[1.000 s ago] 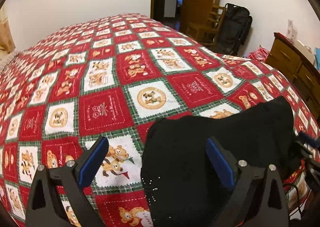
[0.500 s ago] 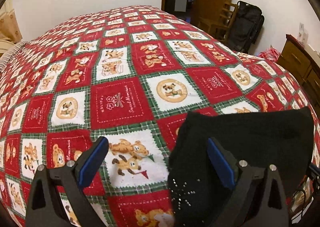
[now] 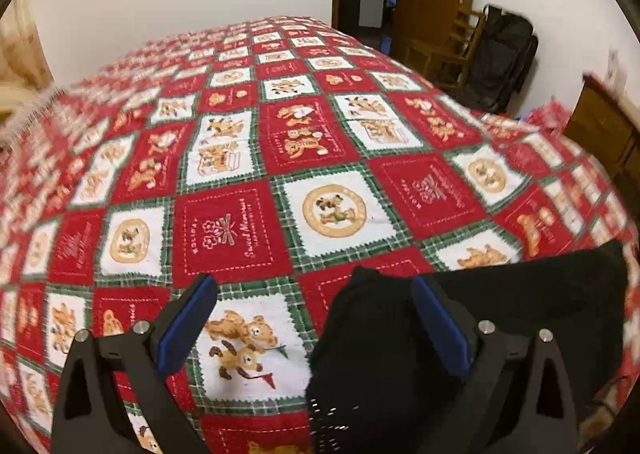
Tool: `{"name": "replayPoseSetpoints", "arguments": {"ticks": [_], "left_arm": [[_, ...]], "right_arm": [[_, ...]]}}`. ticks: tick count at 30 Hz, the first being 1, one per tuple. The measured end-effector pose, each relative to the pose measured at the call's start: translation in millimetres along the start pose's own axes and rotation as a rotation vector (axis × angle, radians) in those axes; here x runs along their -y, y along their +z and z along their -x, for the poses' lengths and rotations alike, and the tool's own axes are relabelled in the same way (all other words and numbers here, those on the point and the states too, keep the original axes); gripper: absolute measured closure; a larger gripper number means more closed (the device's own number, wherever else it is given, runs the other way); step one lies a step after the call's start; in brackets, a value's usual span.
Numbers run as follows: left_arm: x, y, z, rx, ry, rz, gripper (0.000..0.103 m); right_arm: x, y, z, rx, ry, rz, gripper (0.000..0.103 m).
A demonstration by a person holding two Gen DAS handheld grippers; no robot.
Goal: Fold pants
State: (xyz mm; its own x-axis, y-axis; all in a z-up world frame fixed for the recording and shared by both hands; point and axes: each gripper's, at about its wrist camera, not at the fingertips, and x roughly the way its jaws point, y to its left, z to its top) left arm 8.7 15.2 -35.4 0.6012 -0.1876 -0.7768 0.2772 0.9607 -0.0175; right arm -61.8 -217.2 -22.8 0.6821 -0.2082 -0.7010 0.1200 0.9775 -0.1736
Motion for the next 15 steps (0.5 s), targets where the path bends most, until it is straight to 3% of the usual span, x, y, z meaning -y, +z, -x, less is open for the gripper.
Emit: {"name": "replayPoseSetpoints", "arguments": {"ticks": [2, 5, 8, 12, 15], "left_arm": [[10.6, -2.1, -3.9, 0.012, 0.056, -0.029, 0.003], [22.5, -5.4, -16.0, -0.005, 0.113, -0.062, 0.003], [29.7, -8.9, -22.5, 0.002, 0.144, -0.092, 0.003], [29.6, -9.7, -25.5, -0.004, 0.143, -0.084, 0.003], [27.4, -8.9, -19.8, -0.015, 0.14, -0.083, 0.003]], "right_arm": [[4.2, -7.0, -20.9, -0.047, -0.009, -0.03, 0.093], [11.3, -20.2, -29.6, -0.038, -0.1, -0.014, 0.094], [40.9, -23.7, -31.7, -0.05, -0.028, -0.187, 0.093], [34.1, -20.1, -28.7, -0.051, -0.047, -0.145, 0.093], [35.7, -21.1, -10.8, 0.001, -0.026, -0.2, 0.092]]}}
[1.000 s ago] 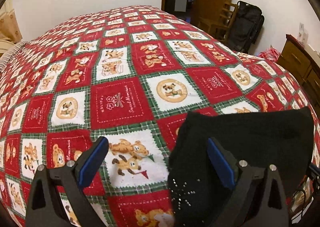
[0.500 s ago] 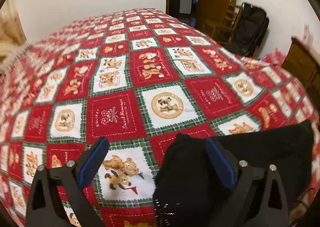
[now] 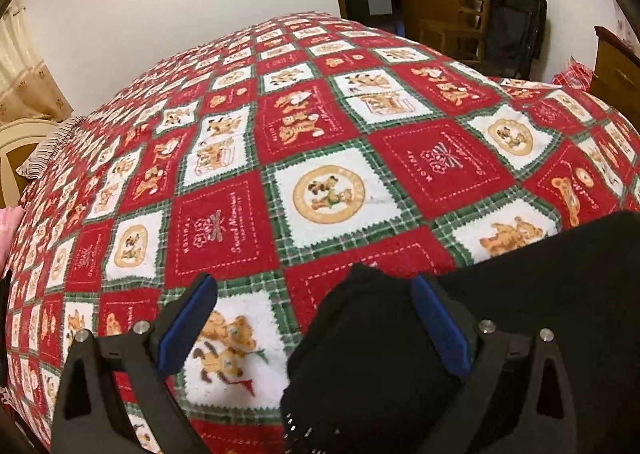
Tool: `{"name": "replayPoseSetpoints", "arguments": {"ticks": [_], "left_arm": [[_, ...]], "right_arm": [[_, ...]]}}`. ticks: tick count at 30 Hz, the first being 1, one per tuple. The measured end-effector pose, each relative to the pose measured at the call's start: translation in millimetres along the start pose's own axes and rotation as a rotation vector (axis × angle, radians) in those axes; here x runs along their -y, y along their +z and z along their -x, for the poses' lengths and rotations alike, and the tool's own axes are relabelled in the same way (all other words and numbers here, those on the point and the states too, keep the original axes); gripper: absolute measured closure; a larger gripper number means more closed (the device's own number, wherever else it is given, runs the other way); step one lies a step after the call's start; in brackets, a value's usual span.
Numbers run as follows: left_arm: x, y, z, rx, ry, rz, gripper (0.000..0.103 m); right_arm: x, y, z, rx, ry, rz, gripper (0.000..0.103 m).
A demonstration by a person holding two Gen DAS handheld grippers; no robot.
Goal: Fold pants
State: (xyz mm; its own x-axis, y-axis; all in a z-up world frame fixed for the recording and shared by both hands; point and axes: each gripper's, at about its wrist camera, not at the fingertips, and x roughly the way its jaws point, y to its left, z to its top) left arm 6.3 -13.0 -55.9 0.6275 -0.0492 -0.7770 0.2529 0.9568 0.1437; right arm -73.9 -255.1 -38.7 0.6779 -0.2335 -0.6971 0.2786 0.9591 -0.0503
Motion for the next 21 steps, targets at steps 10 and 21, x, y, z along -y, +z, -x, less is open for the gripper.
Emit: {"name": "replayPoseSetpoints", "arguments": {"ticks": [10, 21], "left_arm": [[5.2, -18.4, 25.1, 0.057, 0.023, -0.052, 0.003], [9.9, -31.3, 19.6, 0.144, 0.046, -0.055, 0.0]], "right_arm": [[-26.6, -56.7, 54.1, 0.054, 0.0, 0.226, 0.089], [6.3, -74.6, 50.4, 0.041, 0.044, 0.071, 0.073]]}}
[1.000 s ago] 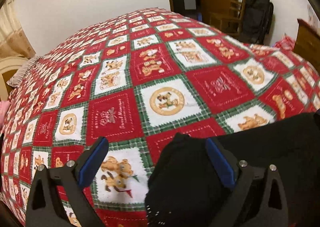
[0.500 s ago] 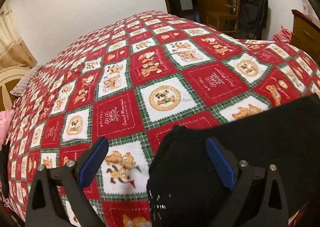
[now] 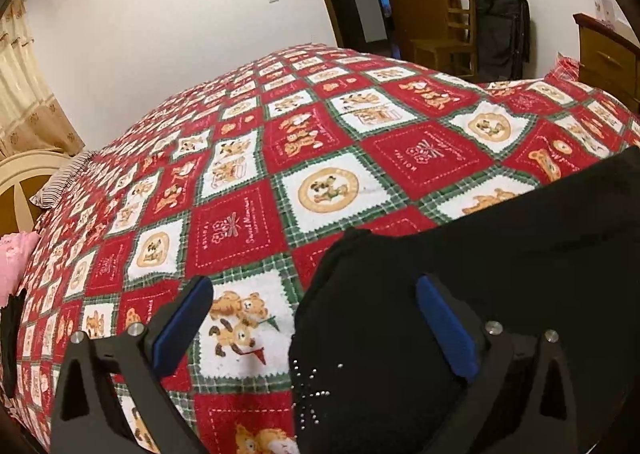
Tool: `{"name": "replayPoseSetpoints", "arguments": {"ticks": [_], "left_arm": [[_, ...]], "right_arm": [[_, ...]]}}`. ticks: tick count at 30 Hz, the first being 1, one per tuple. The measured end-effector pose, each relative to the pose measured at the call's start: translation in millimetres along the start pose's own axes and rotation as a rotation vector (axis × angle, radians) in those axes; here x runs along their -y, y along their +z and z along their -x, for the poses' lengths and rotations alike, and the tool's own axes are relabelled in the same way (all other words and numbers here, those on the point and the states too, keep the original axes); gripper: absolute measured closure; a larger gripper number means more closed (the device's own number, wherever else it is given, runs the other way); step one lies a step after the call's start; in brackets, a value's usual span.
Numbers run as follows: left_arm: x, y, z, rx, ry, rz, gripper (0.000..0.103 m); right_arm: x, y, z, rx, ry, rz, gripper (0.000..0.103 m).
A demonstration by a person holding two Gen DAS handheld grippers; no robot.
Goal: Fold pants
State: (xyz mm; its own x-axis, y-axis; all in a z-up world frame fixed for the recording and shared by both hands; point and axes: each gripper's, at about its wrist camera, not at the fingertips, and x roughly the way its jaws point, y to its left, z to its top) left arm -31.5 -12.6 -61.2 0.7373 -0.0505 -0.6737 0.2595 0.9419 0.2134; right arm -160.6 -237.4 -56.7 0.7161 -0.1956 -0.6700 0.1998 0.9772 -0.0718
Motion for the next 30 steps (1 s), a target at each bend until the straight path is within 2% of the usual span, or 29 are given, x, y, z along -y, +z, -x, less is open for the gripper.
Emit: {"name": "replayPoseSetpoints", "arguments": {"ticks": [3, 5, 7, 11, 14, 17, 20, 24, 25, 27, 30], "left_arm": [[-6.3, 1.7, -0.9, -0.027, -0.048, 0.014, 0.0], [-26.4, 6.8, 1.3, -0.084, -0.159, 0.055, 0.0], [-55.5, 5.6, 9.1, -0.097, -0.218, 0.125, 0.0], [-106.9, -6.8, 18.4, -0.094, -0.128, 0.18, 0.0], [-128.6, -21.9, 16.1, -0.13, -0.133, 0.213, 0.0], [-129.5, -29.7, 12.1, -0.159, -0.182, 0.237, 0.0], [-120.3, -29.5, 9.1, -0.176, -0.209, 0.222, 0.0], [-114.0, -23.3, 7.7, -0.172, -0.224, 0.193, 0.0], [-112.9, -20.8, 7.7, -0.169, -0.245, 0.193, 0.0], [-111.1, -16.9, 3.6, -0.191, -0.291, 0.194, 0.0], [-104.0, -10.0, -3.2, -0.203, -0.401, 0.186, 0.0]], "right_arm": [[-0.2, 0.1, 1.3, -0.004, -0.002, -0.002, 0.071], [-1.3, 1.1, 2.0, -0.007, -0.003, -0.001, 0.071], [0.3, 2.6, 3.9, -0.002, 0.01, -0.007, 0.071], [-1.8, 7.6, 26.5, 0.099, 0.039, -0.039, 0.071], [-28.8, 21.2, 39.7, 0.152, 0.155, 0.031, 0.071], [-76.4, 31.9, 27.7, 0.091, 0.348, 0.141, 0.072], [-135.2, 32.0, -3.0, -0.038, 0.545, 0.24, 0.075], [-194.0, 23.2, -30.2, -0.092, 0.61, 0.366, 0.077], [-205.2, 17.2, -42.5, -0.142, 0.62, 0.386, 0.077], [-216.7, 1.2, -60.2, -0.243, 0.625, 0.432, 0.077], [-210.1, -4.9, -59.7, -0.233, 0.652, 0.429, 0.077]]}}
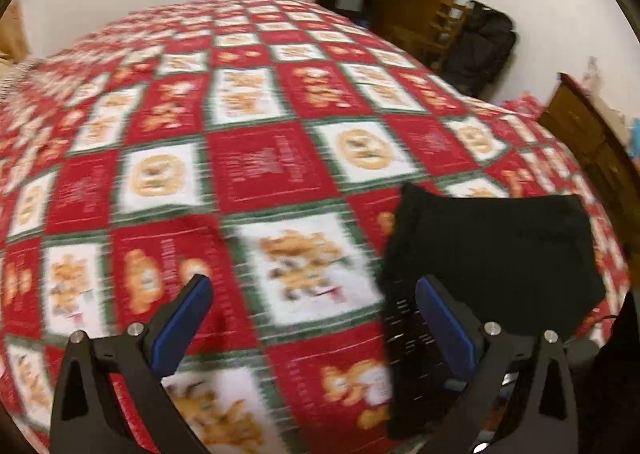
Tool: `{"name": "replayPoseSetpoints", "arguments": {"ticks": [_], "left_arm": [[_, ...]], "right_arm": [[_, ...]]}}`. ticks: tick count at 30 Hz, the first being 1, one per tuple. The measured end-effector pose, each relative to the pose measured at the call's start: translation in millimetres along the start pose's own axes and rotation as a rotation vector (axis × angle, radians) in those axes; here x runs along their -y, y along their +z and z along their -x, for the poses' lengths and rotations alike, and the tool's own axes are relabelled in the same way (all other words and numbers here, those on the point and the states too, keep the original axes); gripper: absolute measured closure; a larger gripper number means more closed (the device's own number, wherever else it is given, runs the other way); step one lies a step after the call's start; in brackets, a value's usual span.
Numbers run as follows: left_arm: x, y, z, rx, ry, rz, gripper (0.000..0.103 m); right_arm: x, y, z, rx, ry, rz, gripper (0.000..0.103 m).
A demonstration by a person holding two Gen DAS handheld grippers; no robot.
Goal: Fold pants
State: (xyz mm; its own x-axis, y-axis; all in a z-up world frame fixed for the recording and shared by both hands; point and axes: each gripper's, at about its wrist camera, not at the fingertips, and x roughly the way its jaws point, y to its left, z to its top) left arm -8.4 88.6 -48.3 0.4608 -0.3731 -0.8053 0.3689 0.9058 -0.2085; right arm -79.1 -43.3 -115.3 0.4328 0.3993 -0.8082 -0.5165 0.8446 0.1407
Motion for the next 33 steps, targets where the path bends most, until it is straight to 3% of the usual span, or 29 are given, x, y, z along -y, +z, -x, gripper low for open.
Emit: {"name": "replayPoseSetpoints", "arguments": {"ticks": [3, 6, 8, 12, 16, 20, 23, 25, 27, 31, 33], "left_arm": [[12.7, 8.5, -18.1, -0.054, -0.102, -0.01, 0.0], [28.6, 15.4, -37.1, -0.096, -0.192, -0.006, 0.001], [33.1, 18.8, -45.6, -0.115, -0.22, 0.016, 0.009], [21.5, 31.2, -42.7, -0.098, -0.306, 0.102, 0.011], [-0.8, 37.4, -19.2, -0.038, -0.233, 0.09, 0.011], [-15.8, 24.5, -4.4, -0.039, -0.245, 0.096, 0.011], [-12.5, 3.3, -2.0, -0.044, -0.254, 0.118, 0.011], [-6.0, -6.5, -9.1, -0.07, -0.299, 0.157, 0.011], [5.9, -16.4, -19.6, -0.097, -0.347, 0.184, 0.011], [23.8, -23.1, -21.0, -0.068, -0.313, 0.154, 0.011], [24.9, -25.1, -19.8, -0.067, -0.359, 0.184, 0.011]], "right_arm": [[13.8, -3.2, 3.3, 0.004, 0.069, -0.067, 0.08], [12.7, -4.3, 4.4, 0.008, 0.081, -0.071, 0.08], [13.6, -4.8, 5.9, 0.015, 0.09, -0.076, 0.08], [22.4, -6.1, 7.4, 0.024, 0.12, -0.112, 0.085], [25.6, -5.4, 7.3, 0.03, 0.118, -0.11, 0.085], [20.7, -5.6, 26.7, 0.063, 0.158, -0.125, 0.084], [40.4, 10.0, 59.5, 0.139, 0.184, -0.177, 0.083], [62.6, 28.9, 73.0, 0.158, 0.175, -0.214, 0.072], [83.8, 52.6, 79.4, 0.152, 0.124, -0.238, 0.038], [123.5, 95.8, 53.6, 0.105, 0.166, -0.285, 0.036], [145.1, 111.5, 20.0, 0.025, 0.224, -0.324, 0.036]]}}
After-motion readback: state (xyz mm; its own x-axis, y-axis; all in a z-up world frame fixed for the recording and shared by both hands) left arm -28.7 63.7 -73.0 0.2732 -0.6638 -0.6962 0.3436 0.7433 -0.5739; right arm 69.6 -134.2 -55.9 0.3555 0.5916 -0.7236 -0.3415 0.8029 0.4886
